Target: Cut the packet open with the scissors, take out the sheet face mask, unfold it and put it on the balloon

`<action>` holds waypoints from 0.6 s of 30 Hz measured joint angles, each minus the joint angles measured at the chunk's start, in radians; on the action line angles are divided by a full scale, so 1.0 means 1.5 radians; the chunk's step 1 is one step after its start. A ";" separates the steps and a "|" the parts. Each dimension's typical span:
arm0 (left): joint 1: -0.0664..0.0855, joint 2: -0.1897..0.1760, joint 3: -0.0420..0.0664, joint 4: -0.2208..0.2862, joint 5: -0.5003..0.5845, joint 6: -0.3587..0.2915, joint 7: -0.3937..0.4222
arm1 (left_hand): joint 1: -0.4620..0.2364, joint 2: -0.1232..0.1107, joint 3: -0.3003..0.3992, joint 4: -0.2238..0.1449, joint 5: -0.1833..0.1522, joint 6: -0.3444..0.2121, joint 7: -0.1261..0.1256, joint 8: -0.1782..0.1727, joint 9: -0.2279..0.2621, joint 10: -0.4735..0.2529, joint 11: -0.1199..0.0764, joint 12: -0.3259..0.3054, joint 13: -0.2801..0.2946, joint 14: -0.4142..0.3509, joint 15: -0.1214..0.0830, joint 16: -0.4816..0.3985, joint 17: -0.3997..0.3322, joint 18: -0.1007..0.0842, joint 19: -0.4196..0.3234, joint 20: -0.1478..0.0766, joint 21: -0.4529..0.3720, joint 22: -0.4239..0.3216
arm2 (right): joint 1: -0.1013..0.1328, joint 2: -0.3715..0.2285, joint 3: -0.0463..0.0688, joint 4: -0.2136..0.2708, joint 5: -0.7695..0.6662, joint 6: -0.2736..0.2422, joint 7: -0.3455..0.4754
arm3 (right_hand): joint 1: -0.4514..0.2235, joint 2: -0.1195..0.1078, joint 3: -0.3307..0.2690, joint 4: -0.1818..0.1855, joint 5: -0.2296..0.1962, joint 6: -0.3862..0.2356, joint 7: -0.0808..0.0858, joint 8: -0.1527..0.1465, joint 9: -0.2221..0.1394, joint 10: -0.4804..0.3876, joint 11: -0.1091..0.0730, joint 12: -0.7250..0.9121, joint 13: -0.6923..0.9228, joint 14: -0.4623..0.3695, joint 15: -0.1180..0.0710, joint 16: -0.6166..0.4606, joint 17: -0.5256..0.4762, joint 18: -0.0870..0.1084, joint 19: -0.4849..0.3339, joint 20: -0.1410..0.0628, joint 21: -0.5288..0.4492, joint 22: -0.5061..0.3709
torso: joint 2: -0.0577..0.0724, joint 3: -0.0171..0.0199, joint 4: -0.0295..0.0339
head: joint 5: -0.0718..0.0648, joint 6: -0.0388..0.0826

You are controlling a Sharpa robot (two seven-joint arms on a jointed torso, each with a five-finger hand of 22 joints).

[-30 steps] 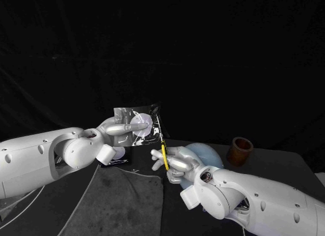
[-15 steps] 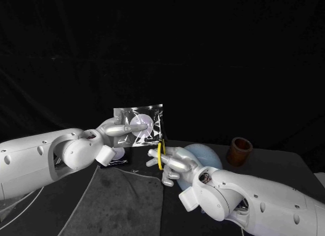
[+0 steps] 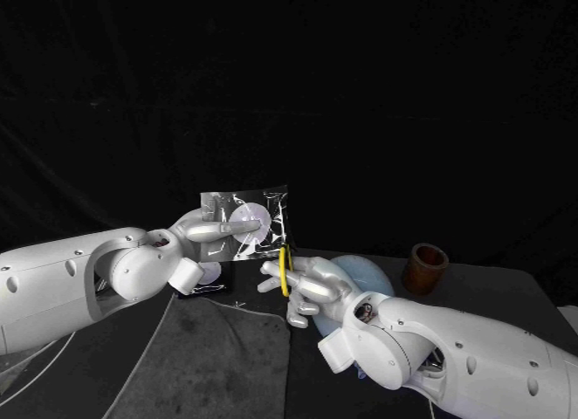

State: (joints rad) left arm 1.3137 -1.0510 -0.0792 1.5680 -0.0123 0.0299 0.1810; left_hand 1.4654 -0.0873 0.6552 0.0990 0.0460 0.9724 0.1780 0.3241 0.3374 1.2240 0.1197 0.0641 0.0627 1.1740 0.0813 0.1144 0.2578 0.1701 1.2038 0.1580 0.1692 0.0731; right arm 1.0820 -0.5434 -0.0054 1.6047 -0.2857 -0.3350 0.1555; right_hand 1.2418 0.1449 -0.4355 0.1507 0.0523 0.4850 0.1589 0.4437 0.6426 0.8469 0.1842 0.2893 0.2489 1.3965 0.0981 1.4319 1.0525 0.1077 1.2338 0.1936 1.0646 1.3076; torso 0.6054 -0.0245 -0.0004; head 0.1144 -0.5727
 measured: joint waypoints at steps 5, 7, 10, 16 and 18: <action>0.000 0.000 0.000 -0.002 -0.007 0.000 0.001 | 0.000 0.000 -0.002 -0.002 0.000 0.001 0.001 0.000 0.000 0.000 0.000 0.000 0.000 0.000 0.000 0.000 0.000 0.000 0.000 0.000 0.000 0.000 | 0.004 -0.002 0.001 -0.001 0.001 -0.001 -0.001 | 0.004 0.004 0.000 0.000 0.000 0.034 0.002 0.015 -0.002 0.043 -0.011 0.019 -0.005 0.010 -0.010 0.016 0.030 0.000 0.028 -0.002 0.042 0.000 | 0.000 0.0000 0.0003 | 0.000 0.000; 0.000 0.000 0.000 -0.002 -0.009 0.000 0.001 | -0.001 -0.001 -0.002 -0.002 0.000 0.001 0.001 0.000 0.000 0.000 0.000 0.000 0.000 0.000 0.000 0.000 0.000 0.000 0.000 0.000 0.000 0.000 | 0.004 -0.002 0.001 -0.002 0.002 -0.004 -0.002 | 0.010 0.010 0.000 0.000 0.000 0.053 0.004 0.024 -0.002 0.070 -0.018 0.033 -0.004 0.021 -0.016 0.022 0.047 0.000 0.046 -0.007 0.067 0.000 | 0.000 0.0000 0.0004 | 0.000 0.000; 0.000 0.000 0.000 -0.003 -0.011 0.000 0.001 | -0.001 -0.001 -0.002 -0.002 0.000 0.001 0.001 0.000 0.000 0.000 0.000 0.000 0.000 0.000 0.000 0.000 0.000 -0.001 0.000 0.000 0.000 0.000 | 0.005 -0.003 0.001 -0.004 0.003 -0.008 -0.003 | 0.020 0.020 0.000 0.000 0.000 0.096 0.010 0.046 0.000 0.106 -0.023 0.059 0.008 0.038 -0.033 0.031 0.077 -0.006 0.074 -0.022 0.107 0.000 | 0.000 -0.0001 0.0004 | 0.000 0.000; 0.000 0.000 0.000 -0.003 -0.015 0.000 0.001 | -0.001 -0.001 -0.002 -0.002 0.000 0.001 0.001 0.000 0.000 0.000 0.000 0.000 0.000 0.000 0.000 0.000 0.000 -0.001 0.000 0.000 0.000 0.000 | 0.006 -0.003 0.001 -0.006 0.005 -0.019 -0.005 | 0.033 0.040 0.000 -0.011 0.000 0.159 -0.007 0.082 0.010 0.156 -0.030 0.106 0.041 0.046 -0.061 0.035 0.110 -0.011 0.104 -0.051 0.149 0.000 | 0.000 -0.0002 0.0005 | 0.000 -0.001; 0.000 0.000 0.000 -0.003 -0.015 0.000 0.002 | -0.001 -0.001 -0.002 -0.002 0.000 0.001 0.001 0.000 0.000 0.000 0.000 0.000 0.000 0.000 0.000 0.000 0.000 -0.001 0.000 0.000 0.000 0.000 | 0.006 -0.003 0.001 -0.006 0.006 -0.023 -0.007 | 0.038 0.049 -0.002 -0.015 0.000 0.175 -0.016 0.094 0.015 0.162 -0.028 0.121 0.055 0.047 -0.068 0.037 0.122 -0.021 0.112 -0.059 0.160 0.000 | 0.000 -0.0002 0.0005 | 0.000 -0.001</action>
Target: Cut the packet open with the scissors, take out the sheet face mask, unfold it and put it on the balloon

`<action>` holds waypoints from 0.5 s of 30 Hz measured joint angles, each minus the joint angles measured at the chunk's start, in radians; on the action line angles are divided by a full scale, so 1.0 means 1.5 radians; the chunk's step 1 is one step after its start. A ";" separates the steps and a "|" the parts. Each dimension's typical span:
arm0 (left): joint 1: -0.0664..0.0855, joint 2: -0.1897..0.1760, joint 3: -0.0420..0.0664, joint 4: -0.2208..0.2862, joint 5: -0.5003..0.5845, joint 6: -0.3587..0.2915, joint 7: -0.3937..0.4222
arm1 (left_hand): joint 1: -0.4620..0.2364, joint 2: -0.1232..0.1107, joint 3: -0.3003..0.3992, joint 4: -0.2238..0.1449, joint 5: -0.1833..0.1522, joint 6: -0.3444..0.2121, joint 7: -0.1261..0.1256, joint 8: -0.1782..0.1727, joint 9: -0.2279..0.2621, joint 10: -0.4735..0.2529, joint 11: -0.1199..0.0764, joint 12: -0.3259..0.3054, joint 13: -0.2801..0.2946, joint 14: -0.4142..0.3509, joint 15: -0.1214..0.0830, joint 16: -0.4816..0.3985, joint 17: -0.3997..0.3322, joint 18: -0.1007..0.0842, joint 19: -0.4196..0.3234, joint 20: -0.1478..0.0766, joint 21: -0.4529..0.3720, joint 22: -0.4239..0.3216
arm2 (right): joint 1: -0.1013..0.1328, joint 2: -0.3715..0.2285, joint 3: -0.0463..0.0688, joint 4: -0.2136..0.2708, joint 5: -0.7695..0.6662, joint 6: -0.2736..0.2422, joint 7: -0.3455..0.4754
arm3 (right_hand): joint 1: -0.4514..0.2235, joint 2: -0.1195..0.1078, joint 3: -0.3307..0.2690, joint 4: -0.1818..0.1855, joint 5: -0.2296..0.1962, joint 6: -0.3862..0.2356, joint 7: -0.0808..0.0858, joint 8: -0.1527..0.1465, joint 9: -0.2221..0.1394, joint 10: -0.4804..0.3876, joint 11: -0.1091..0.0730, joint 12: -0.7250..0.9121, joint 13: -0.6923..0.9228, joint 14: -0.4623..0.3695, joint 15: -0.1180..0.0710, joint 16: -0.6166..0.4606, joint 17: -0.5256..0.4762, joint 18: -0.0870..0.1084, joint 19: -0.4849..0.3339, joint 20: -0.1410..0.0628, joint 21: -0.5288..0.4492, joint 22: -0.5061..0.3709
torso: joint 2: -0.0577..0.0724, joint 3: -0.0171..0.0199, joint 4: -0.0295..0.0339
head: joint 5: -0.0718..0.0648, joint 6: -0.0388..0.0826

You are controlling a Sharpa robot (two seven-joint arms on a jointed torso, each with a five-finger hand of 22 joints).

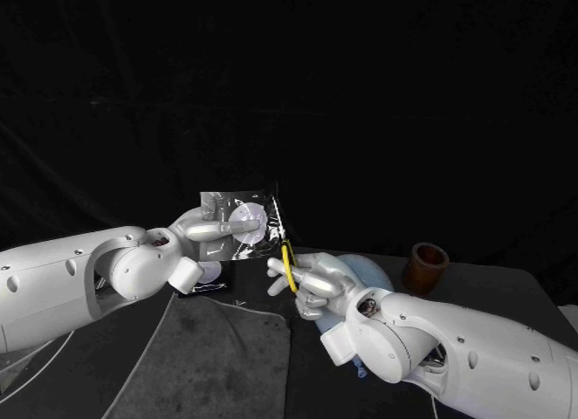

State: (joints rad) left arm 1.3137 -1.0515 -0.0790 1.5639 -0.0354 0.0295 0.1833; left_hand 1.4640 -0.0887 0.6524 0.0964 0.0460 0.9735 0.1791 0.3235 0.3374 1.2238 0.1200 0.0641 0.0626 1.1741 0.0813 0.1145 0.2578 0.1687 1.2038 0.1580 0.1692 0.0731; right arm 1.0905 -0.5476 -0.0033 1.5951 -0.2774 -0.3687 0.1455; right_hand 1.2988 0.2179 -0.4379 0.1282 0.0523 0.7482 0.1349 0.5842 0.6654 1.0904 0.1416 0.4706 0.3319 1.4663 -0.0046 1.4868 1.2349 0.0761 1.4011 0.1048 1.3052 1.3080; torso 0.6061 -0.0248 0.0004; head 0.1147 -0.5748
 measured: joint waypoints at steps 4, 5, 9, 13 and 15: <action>0.000 0.000 0.000 0.000 -0.001 0.000 0.000 | -0.001 -0.001 0.000 0.000 0.000 0.000 0.000 0.000 0.000 0.000 0.000 0.000 0.000 0.000 0.000 0.000 0.000 0.000 0.000 0.000 0.000 0.000 | 0.000 0.000 0.000 0.000 0.000 -0.005 -0.003 | 0.002 0.007 0.002 -0.002 0.000 0.010 -0.010 0.008 0.006 0.007 -0.003 0.013 0.016 0.000 -0.007 0.002 0.010 0.000 0.006 -0.007 0.005 0.000 | 0.000 0.0000 0.0000 | 0.000 -0.001; 0.000 0.000 0.000 0.000 -0.001 0.000 0.000 | -0.001 -0.001 0.000 0.000 0.000 0.000 0.000 0.000 0.000 0.000 0.000 0.000 0.000 0.000 0.000 0.000 0.000 0.000 0.000 0.000 0.000 0.000 | 0.000 0.000 0.000 0.000 0.000 -0.006 -0.003 | 0.002 0.007 0.002 -0.002 0.000 0.010 -0.010 0.008 0.006 0.007 -0.003 0.013 0.017 0.000 -0.007 0.002 0.010 0.000 0.006 -0.007 0.005 0.000 | 0.000 0.0000 0.0000 | 0.000 -0.001; 0.000 0.000 0.000 0.000 -0.002 0.000 0.000 | -0.001 -0.001 0.000 0.000 0.000 0.000 0.000 -0.002 0.000 0.000 0.000 0.000 0.000 0.000 0.000 0.000 0.000 0.000 0.000 0.000 0.000 0.000 | 0.000 0.000 0.000 0.000 -0.001 -0.009 -0.005 | 0.002 0.007 0.002 -0.002 0.000 0.010 -0.010 0.008 0.006 0.008 -0.004 0.013 0.022 0.000 -0.007 0.002 0.012 0.000 0.006 -0.007 0.005 0.000 | 0.000 0.0000 0.0000 | 0.001 -0.001; 0.000 -0.001 0.000 0.000 -0.002 0.000 0.000 | -0.001 -0.001 0.000 0.000 0.000 0.000 0.000 -0.002 0.000 -0.001 0.001 0.000 0.000 0.000 0.000 0.000 0.000 -0.002 0.000 0.000 0.000 0.000 | 0.000 0.000 0.000 0.000 -0.002 -0.009 -0.005 | -0.009 -0.004 0.002 -0.002 0.000 -0.027 0.009 -0.021 -0.001 -0.001 -0.032 -0.031 0.016 0.000 -0.001 -0.003 -0.010 0.000 -0.009 -0.002 -0.019 0.000 | 0.000 0.0000 -0.0001 | 0.001 0.001; 0.000 -0.001 0.000 0.000 -0.002 0.000 0.000 | -0.002 -0.002 0.000 0.000 0.000 0.000 0.000 -0.002 0.000 -0.001 0.001 0.000 0.000 0.000 0.000 0.000 0.000 -0.003 0.000 0.000 0.000 0.000 | 0.000 0.000 0.000 0.000 -0.003 -0.009 -0.005 | -0.017 -0.012 0.002 -0.002 0.000 -0.063 0.026 -0.048 -0.009 -0.037 -0.024 -0.067 0.001 -0.001 0.019 -0.014 -0.041 0.000 -0.030 0.011 -0.046 0.000 | 0.000 0.0000 -0.0001 | 0.001 0.001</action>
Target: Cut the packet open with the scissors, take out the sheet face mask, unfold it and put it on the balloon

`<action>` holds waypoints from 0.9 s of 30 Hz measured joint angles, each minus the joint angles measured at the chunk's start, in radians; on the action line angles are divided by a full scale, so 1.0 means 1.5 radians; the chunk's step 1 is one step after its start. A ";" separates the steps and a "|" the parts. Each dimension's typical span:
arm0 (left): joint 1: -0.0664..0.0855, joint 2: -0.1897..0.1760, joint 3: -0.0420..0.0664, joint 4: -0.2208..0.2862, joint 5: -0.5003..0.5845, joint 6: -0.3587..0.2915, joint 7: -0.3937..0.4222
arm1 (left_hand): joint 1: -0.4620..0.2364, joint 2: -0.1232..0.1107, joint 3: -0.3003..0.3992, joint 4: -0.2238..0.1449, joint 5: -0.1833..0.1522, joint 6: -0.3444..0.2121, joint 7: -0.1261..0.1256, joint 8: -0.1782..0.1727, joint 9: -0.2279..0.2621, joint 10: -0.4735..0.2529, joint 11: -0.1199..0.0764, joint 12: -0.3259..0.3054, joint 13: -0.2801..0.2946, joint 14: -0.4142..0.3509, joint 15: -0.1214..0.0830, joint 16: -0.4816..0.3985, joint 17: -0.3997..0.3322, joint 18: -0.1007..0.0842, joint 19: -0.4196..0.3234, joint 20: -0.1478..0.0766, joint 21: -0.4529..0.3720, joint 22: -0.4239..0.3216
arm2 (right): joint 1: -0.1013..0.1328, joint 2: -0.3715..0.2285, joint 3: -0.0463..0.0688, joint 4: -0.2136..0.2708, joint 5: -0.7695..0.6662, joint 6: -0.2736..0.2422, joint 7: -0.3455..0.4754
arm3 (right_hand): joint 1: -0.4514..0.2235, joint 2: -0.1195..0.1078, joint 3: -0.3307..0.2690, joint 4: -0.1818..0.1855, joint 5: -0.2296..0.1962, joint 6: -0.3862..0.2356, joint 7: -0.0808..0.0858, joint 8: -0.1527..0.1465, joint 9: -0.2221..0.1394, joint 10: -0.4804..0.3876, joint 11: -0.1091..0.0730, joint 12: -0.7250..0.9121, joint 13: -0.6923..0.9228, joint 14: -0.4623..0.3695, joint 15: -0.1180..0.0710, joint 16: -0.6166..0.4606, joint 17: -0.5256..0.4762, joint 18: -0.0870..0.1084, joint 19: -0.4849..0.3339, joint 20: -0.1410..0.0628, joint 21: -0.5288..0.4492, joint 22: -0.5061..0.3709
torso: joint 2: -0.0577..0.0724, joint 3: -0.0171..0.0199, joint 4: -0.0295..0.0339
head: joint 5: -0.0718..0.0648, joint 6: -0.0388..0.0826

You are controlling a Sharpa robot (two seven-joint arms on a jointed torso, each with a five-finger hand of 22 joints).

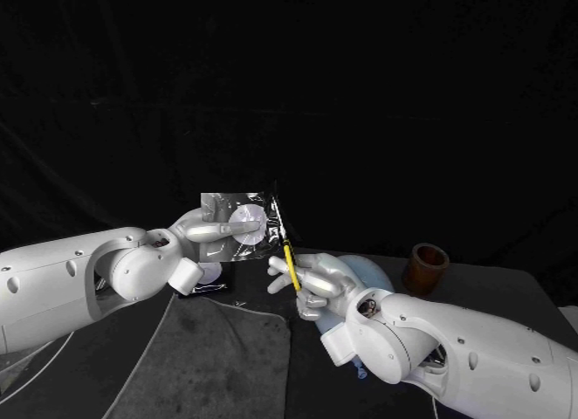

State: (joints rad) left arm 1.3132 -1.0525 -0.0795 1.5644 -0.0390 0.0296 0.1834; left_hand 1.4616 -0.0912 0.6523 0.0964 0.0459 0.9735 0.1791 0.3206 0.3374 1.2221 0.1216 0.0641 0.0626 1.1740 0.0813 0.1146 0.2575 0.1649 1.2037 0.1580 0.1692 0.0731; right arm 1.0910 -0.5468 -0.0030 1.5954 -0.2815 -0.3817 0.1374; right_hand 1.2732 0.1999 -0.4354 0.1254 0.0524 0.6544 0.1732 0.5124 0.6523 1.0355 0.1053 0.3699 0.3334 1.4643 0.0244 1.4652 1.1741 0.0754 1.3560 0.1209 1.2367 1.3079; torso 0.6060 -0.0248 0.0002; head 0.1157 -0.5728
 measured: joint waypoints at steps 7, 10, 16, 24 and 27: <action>0.000 0.000 0.000 0.000 -0.001 0.000 -0.001 | 0.000 0.000 0.000 0.000 0.000 0.000 0.000 0.000 0.000 0.000 0.000 0.000 0.000 0.000 0.000 0.000 0.000 -0.002 0.000 0.000 0.000 0.000 | 0.001 0.000 0.000 0.002 -0.004 -0.004 0.000 | -0.017 -0.017 0.000 0.000 0.000 -0.060 -0.003 -0.044 -0.009 -0.073 0.035 -0.058 -0.038 -0.032 0.034 -0.023 -0.076 0.016 -0.058 0.032 -0.078 0.000 | 0.000 0.0000 -0.0002 | 0.000 0.001; -0.001 0.000 -0.001 0.000 -0.002 0.000 -0.001 | 0.001 0.001 0.000 0.000 0.000 0.000 0.000 0.001 0.000 0.000 0.000 0.000 0.000 0.000 0.000 0.000 0.000 -0.002 0.000 0.000 0.000 0.000 | 0.001 -0.001 0.001 0.005 -0.006 -0.008 0.001 | -0.020 -0.020 0.000 0.000 0.000 -0.074 -0.006 -0.049 -0.009 -0.090 0.043 -0.067 -0.050 -0.037 0.039 -0.023 -0.083 0.016 -0.067 0.039 -0.089 0.000 | 0.000 0.0000 -0.0002 | -0.001 0.002; -0.001 -0.001 -0.001 -0.001 -0.003 0.000 -0.001 | 0.001 0.001 0.002 -0.002 0.000 0.000 0.000 0.003 0.000 0.000 0.000 0.000 0.000 0.000 0.000 0.000 0.001 -0.002 0.000 0.000 0.003 0.000 | 0.001 -0.005 0.001 0.014 -0.009 -0.014 0.001 | -0.024 -0.024 -0.001 0.005 0.000 -0.085 -0.007 -0.053 -0.009 -0.098 0.045 -0.070 -0.060 -0.033 0.042 -0.019 -0.058 0.016 -0.061 0.045 -0.078 0.000 | 0.000 0.0000 -0.0003 | -0.001 0.001; -0.001 0.000 -0.001 -0.003 -0.004 0.000 -0.001 | 0.001 0.001 0.002 -0.002 -0.002 0.000 0.000 0.003 0.000 0.000 0.000 0.000 0.000 0.000 0.000 0.000 0.001 -0.003 0.000 0.000 0.003 0.000 | 0.001 -0.002 0.001 0.012 -0.010 -0.018 0.001 | -0.024 -0.024 0.000 0.008 0.000 -0.085 -0.007 -0.053 -0.007 -0.097 0.045 -0.070 -0.065 -0.022 0.044 -0.007 -0.028 0.016 -0.048 0.046 -0.056 0.000 | 0.000 0.0000 -0.0001 | -0.002 0.002; -0.001 0.000 -0.001 -0.003 -0.005 0.000 -0.001 | 0.001 0.001 0.002 -0.002 -0.003 0.000 0.000 0.003 0.000 0.000 0.000 0.000 0.000 0.000 0.000 0.000 0.001 -0.003 0.000 0.000 0.003 0.000 | 0.001 0.002 0.001 0.006 -0.009 -0.020 0.001 | -0.028 -0.021 -0.001 0.009 0.000 -0.085 -0.007 -0.048 -0.005 -0.097 0.045 -0.066 -0.068 -0.021 0.044 -0.003 -0.024 0.016 -0.041 0.046 -0.048 0.000 | 0.000 0.0000 0.0000 | -0.003 0.004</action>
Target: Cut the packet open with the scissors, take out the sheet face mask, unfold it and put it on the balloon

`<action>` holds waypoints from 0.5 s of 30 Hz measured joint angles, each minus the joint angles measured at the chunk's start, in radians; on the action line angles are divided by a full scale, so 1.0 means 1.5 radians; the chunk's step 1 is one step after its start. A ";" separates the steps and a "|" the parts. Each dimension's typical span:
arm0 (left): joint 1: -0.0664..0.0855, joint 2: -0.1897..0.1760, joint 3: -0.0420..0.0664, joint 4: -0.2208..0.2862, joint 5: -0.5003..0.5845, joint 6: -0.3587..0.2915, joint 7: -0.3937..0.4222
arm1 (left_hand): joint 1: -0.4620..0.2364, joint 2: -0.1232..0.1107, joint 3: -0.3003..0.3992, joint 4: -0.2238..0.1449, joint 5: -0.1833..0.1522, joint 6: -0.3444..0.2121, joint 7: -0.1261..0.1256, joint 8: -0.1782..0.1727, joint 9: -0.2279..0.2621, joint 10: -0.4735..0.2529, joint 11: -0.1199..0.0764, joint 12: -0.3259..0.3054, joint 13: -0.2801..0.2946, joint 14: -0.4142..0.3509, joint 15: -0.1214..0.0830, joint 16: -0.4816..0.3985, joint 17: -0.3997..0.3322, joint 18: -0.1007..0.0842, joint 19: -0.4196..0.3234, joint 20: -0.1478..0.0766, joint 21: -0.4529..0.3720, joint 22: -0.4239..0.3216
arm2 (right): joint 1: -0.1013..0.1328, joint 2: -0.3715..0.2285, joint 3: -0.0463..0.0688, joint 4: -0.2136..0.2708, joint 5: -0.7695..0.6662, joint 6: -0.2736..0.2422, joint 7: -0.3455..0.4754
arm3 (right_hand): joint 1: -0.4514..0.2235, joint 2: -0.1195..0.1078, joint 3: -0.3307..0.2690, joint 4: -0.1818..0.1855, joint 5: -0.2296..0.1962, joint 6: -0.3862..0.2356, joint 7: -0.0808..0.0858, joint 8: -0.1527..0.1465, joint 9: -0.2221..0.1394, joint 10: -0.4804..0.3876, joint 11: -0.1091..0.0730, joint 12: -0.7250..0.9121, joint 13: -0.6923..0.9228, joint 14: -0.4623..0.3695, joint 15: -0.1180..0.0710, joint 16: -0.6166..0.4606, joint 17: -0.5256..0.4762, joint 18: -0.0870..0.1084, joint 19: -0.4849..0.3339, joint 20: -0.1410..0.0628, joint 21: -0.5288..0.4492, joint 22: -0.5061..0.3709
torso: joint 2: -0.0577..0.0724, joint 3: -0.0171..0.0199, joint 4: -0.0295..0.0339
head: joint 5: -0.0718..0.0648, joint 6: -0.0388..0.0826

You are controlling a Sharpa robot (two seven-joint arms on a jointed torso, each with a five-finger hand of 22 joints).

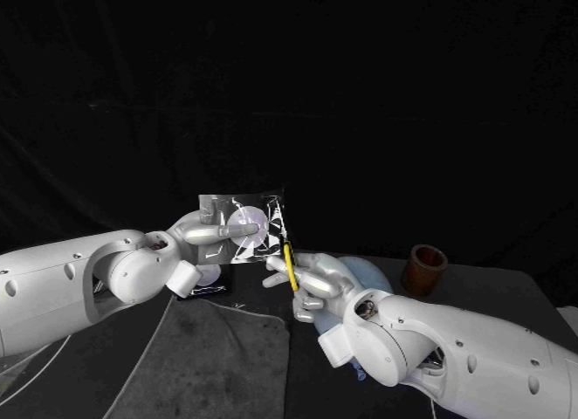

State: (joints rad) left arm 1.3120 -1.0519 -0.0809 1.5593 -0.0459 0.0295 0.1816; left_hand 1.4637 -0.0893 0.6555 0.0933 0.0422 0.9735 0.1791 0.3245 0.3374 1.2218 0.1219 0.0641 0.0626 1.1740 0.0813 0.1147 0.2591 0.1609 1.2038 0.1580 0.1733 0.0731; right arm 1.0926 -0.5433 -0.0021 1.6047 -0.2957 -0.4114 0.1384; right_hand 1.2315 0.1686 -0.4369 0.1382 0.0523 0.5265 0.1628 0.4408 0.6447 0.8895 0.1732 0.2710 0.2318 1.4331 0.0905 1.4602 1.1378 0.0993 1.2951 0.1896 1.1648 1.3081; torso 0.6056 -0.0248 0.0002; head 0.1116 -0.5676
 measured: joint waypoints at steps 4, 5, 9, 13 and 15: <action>0.000 0.001 0.000 0.000 0.000 0.000 0.000 | 0.000 0.000 0.000 0.000 0.002 0.000 0.000 0.000 0.000 0.002 -0.002 0.000 0.000 0.000 0.000 0.000 0.000 0.000 0.000 0.000 0.000 0.000 | 0.001 0.008 0.000 -0.012 0.003 -0.005 0.002 | 0.007 0.007 0.000 0.000 0.000 0.011 0.002 0.007 0.002 0.015 -0.005 0.010 -0.004 0.006 -0.006 0.006 0.011 0.000 0.012 -0.002 0.017 0.000 | 0.000 0.0000 0.0000 | -0.001 0.001; 0.000 0.001 0.000 0.000 0.000 0.000 0.000 | 0.000 0.000 0.000 0.000 0.002 0.000 0.000 0.000 0.000 0.002 -0.002 0.000 0.000 0.000 0.000 0.000 0.000 0.000 0.000 0.000 0.000 0.000 | 0.002 0.010 0.000 -0.016 0.004 -0.007 0.002 | 0.009 0.009 0.000 0.000 0.000 0.015 0.002 0.010 0.003 0.019 -0.005 0.012 -0.005 0.007 -0.007 0.007 0.014 0.000 0.014 -0.004 0.021 0.000 | 0.000 0.0000 0.0000 | -0.002 0.001; 0.000 0.002 0.000 -0.001 0.000 -0.001 0.000 | 0.000 0.000 0.000 0.000 0.002 0.000 0.000 -0.001 0.000 0.002 -0.002 0.000 0.000 0.000 0.000 0.000 0.000 0.000 0.000 0.000 0.000 0.000 | 0.004 0.019 -0.001 -0.029 0.010 -0.015 0.005 | 0.012 0.012 0.000 0.000 0.000 0.022 0.002 0.013 0.003 0.029 -0.010 0.016 -0.008 0.012 -0.007 0.009 0.022 0.000 0.020 -0.006 0.030 0.000 | 0.000 -0.0001 0.0000 | -0.003 0.003; 0.001 0.003 0.000 -0.001 0.000 -0.001 0.001 | 0.000 0.000 0.000 0.000 0.002 0.000 0.000 -0.001 0.000 0.002 -0.002 0.000 0.000 0.000 0.000 0.000 0.000 0.000 0.000 0.000 0.000 0.000 | 0.005 0.026 -0.001 -0.039 0.015 -0.022 0.008 | 0.013 0.018 0.000 0.000 0.000 0.031 0.003 0.018 0.003 0.040 -0.013 0.021 -0.011 0.016 -0.011 0.009 0.026 0.000 0.024 -0.009 0.040 0.000 | 0.000 -0.0002 0.0001 | -0.004 0.005; 0.001 0.003 0.000 -0.001 0.000 -0.002 0.001 | 0.000 0.000 0.000 0.000 0.002 0.000 0.000 -0.002 0.000 0.002 -0.002 0.000 0.000 0.000 0.000 0.000 0.000 0.000 0.000 0.000 0.000 0.000 | 0.005 0.028 -0.001 -0.041 0.017 -0.025 0.010 | 0.017 0.022 0.000 0.000 0.000 0.045 0.005 0.024 0.003 0.055 -0.017 0.031 -0.011 0.021 -0.016 0.014 0.035 -0.001 0.035 -0.013 0.052 0.000 | 0.000 -0.0002 0.0002 | -0.004 0.005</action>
State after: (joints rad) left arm 1.3128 -1.0472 -0.0807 1.5584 -0.0464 0.0271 0.1832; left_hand 1.4631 -0.0898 0.6553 0.0935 0.0458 0.9730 0.1787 0.3213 0.3374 1.2241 0.1197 0.0641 0.0626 1.1740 0.0813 0.1148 0.2588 0.1605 1.2038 0.1580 0.1733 0.0731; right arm 1.0999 -0.5010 -0.0031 1.5426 -0.2698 -0.4485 0.1536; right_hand 1.2563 0.2012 -0.4368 0.1376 0.0523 0.5943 0.1707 0.4767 0.6488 0.9722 0.1475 0.3169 0.2155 1.4650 0.0659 1.4810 1.1907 0.0985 1.3470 0.1697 1.2432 1.3076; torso 0.6056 -0.0251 0.0005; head 0.1057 -0.5598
